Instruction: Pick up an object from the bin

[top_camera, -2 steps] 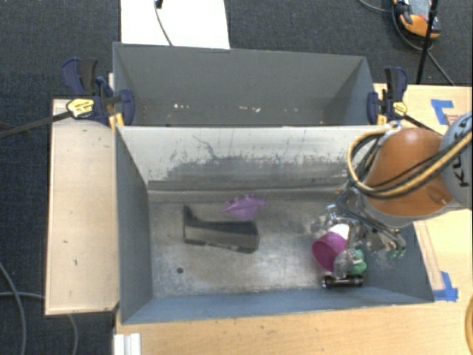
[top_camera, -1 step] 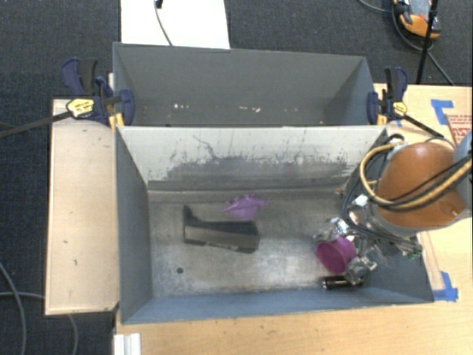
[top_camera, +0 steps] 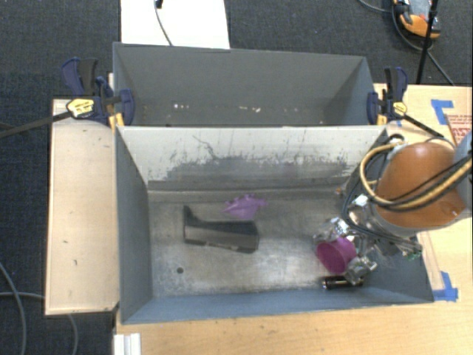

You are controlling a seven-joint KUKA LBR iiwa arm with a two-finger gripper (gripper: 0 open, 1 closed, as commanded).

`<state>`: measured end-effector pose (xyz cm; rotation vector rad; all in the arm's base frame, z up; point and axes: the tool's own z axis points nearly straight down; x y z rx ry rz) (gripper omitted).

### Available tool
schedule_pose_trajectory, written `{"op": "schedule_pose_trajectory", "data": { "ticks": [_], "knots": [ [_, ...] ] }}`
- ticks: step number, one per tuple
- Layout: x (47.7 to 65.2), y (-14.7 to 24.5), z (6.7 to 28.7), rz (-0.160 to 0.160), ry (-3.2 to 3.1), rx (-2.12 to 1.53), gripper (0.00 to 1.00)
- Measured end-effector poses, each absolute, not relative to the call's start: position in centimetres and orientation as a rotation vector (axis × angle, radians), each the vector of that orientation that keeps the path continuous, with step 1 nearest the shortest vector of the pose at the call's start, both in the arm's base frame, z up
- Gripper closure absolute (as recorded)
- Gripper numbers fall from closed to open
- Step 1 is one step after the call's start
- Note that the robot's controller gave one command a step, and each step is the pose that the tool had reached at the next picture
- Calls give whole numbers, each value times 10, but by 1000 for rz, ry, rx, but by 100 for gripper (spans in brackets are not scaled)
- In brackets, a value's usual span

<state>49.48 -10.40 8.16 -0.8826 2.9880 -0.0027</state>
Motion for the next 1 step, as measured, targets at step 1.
{"op": "schedule_pose_trajectory", "data": {
  "ticks": [1],
  "knots": [
    [517, -107, 225, -7, 2851, -1300, 100]
  ]
}}
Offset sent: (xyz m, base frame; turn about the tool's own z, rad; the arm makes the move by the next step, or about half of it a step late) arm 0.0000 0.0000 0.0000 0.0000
